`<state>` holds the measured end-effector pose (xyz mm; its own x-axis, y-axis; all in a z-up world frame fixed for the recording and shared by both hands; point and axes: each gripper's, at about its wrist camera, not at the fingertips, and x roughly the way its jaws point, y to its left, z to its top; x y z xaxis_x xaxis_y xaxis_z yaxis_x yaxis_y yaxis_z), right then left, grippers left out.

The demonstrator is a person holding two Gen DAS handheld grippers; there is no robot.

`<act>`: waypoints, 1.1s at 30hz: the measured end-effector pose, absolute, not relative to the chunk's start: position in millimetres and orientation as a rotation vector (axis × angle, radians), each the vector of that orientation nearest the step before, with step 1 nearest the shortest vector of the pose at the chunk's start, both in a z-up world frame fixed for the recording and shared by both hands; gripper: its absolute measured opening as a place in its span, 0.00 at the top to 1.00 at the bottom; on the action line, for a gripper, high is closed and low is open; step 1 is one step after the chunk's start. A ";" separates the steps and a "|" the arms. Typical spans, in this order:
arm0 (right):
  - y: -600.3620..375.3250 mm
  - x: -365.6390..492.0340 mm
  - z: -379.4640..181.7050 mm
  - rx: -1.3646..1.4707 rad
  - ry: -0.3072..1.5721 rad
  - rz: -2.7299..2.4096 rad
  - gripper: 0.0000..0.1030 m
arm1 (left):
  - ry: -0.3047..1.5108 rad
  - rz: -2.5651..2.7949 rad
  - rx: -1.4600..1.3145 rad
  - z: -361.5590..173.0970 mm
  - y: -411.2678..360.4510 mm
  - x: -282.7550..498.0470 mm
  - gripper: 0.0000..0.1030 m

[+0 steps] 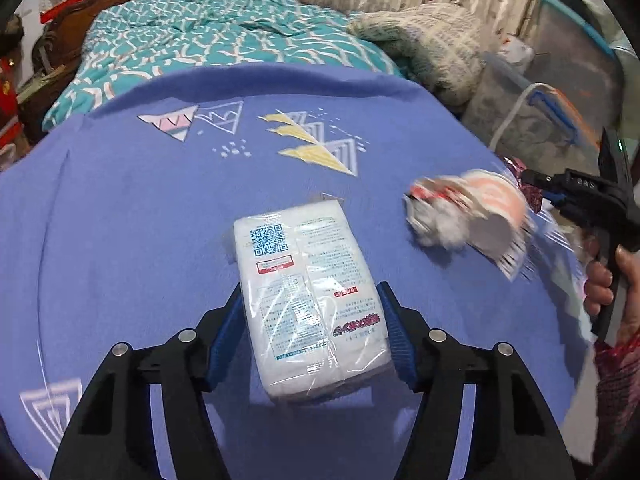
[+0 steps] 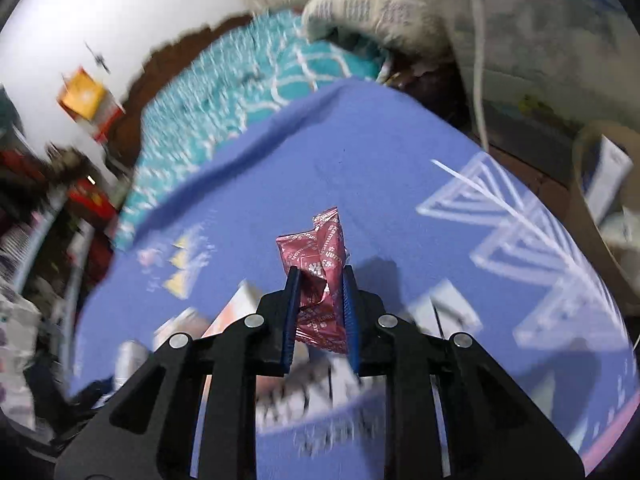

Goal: Collect trash
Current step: 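Lift the tissue pack with the left tool while the right tool lifts the red wrapper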

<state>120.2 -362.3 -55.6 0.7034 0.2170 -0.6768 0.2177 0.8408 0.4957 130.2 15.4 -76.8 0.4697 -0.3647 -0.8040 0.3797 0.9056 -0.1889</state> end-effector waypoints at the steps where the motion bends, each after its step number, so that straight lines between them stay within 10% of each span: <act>1: -362.6 101.6 -53.4 0.593 0.777 -0.010 0.78 | 0.976 -0.470 0.017 -75.4 17.2 122.4 0.42; 15: -251.4 -34.5 -92.8 0.376 0.831 0.041 0.75 | 0.925 -0.641 0.133 -69.6 -14.4 19.7 0.38; 20: -227.0 -43.3 -91.8 0.265 0.799 0.040 0.23 | 0.928 -0.593 0.183 -75.5 -29.8 17.4 0.34; 33: -222.1 -68.4 -103.9 0.184 0.771 0.042 0.23 | 0.922 -0.518 0.198 -76.2 -22.7 2.2 0.14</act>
<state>-68.4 -222.1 -103.9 0.7170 0.1054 -0.6891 0.0291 0.9831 0.1807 2.2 -22.7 -76.2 0.4929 -0.3411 -0.8004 0.5067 0.8604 -0.0546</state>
